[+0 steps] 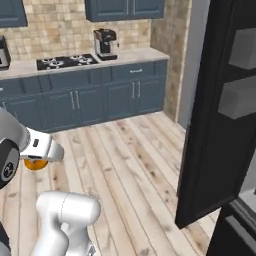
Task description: Pick the pear and orange from the fridge and place them on the plate next to the blender to make a fruit smoothie.
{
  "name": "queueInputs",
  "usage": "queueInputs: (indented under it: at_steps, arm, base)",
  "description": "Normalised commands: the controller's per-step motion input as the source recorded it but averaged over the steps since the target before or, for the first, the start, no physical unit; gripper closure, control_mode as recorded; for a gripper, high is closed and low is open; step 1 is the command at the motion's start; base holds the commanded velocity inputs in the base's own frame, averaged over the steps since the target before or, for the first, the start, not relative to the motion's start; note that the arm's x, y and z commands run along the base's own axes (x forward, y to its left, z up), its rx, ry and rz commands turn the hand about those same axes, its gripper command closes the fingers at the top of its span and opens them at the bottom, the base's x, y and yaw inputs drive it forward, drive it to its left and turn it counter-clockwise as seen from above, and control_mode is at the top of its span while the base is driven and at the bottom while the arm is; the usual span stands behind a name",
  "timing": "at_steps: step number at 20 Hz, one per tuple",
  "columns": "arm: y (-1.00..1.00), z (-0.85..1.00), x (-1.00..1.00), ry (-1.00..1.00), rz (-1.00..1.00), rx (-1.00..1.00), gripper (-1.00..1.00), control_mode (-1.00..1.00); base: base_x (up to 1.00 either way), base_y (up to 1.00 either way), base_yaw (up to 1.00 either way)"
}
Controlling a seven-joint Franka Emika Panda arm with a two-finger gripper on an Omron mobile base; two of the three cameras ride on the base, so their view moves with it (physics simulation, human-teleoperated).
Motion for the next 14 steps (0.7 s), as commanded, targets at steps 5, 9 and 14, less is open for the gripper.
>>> queueInputs:
  at_steps: [5, 9, 14]
  arm:
    - [0.00, 0.00, 0.00, 0.00, 0.00, 0.00, 1.00, 1.00]
    - [0.00, 0.00, 0.00, 0.00, 0.00, 0.00, 1.00, 1.00]
    - [0.00, 0.00, 0.00, 0.00, 0.00, 0.00, 1.00, 1.00]
  base:
    - [0.56, 0.26, 0.63]
    - [1.00, 0.01, 0.54]
    - [1.00, -0.05, 0.49]
